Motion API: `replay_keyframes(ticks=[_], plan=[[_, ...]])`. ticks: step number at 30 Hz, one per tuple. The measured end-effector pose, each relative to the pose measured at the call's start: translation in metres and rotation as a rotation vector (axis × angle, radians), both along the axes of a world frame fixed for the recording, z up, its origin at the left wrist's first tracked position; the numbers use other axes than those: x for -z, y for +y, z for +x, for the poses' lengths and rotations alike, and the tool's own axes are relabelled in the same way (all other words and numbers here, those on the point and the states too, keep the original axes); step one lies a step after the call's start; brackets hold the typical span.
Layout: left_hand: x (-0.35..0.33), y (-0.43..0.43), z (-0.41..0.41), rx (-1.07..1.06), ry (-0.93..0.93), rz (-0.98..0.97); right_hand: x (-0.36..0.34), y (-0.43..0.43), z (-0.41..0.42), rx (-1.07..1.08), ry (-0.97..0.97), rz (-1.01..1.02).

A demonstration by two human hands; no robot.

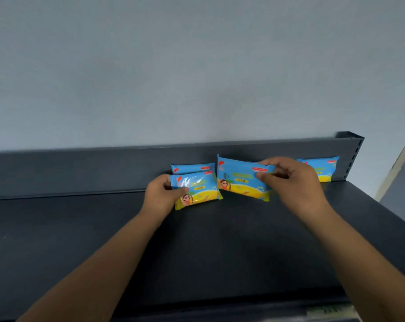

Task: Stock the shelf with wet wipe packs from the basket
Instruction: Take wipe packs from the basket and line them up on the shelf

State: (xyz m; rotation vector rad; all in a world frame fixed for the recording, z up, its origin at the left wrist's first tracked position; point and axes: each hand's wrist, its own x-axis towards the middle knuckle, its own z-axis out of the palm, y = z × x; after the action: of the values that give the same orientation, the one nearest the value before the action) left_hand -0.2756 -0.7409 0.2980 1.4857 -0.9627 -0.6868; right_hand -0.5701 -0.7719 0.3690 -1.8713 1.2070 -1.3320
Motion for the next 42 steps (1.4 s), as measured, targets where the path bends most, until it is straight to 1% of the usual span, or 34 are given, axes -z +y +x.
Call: replay_keyframes(ticks=[7,10,12,18,23,30,33,34,38,42], plan=[[-0.009,-0.015,0.010,-0.055,-0.334,-0.018,0.012,-0.016,0.026,-0.136,0.149,0.038],[-0.013,-0.019,0.015,-0.073,-0.420,-0.004,0.017,-0.024,0.040,-0.166,0.217,0.033],[-0.015,-0.021,0.018,-0.072,-0.414,0.005,0.020,-0.030,0.049,-0.191,0.246,0.043],[-0.011,-0.022,0.029,0.000,-0.324,0.006,0.032,-0.042,0.078,-0.196,0.224,0.054],[-0.007,-0.024,0.045,0.030,-0.317,-0.005,0.039,-0.048,0.101,-0.104,0.288,-0.071],[-0.010,-0.021,0.047,0.095,-0.336,0.086,0.039,-0.050,0.122,-0.009,0.317,-0.058],[-0.013,-0.018,0.040,0.105,-0.427,0.129,0.041,-0.049,0.124,0.028,0.319,-0.005],[-0.014,-0.017,0.038,0.114,-0.428,0.133,0.042,-0.049,0.124,0.036,0.313,0.022],[-0.018,-0.014,0.033,0.158,-0.337,0.137,0.045,-0.049,0.122,0.020,0.255,0.166],[-0.011,-0.016,0.034,0.125,-0.362,0.105,0.045,-0.049,0.123,0.012,0.265,0.182]])
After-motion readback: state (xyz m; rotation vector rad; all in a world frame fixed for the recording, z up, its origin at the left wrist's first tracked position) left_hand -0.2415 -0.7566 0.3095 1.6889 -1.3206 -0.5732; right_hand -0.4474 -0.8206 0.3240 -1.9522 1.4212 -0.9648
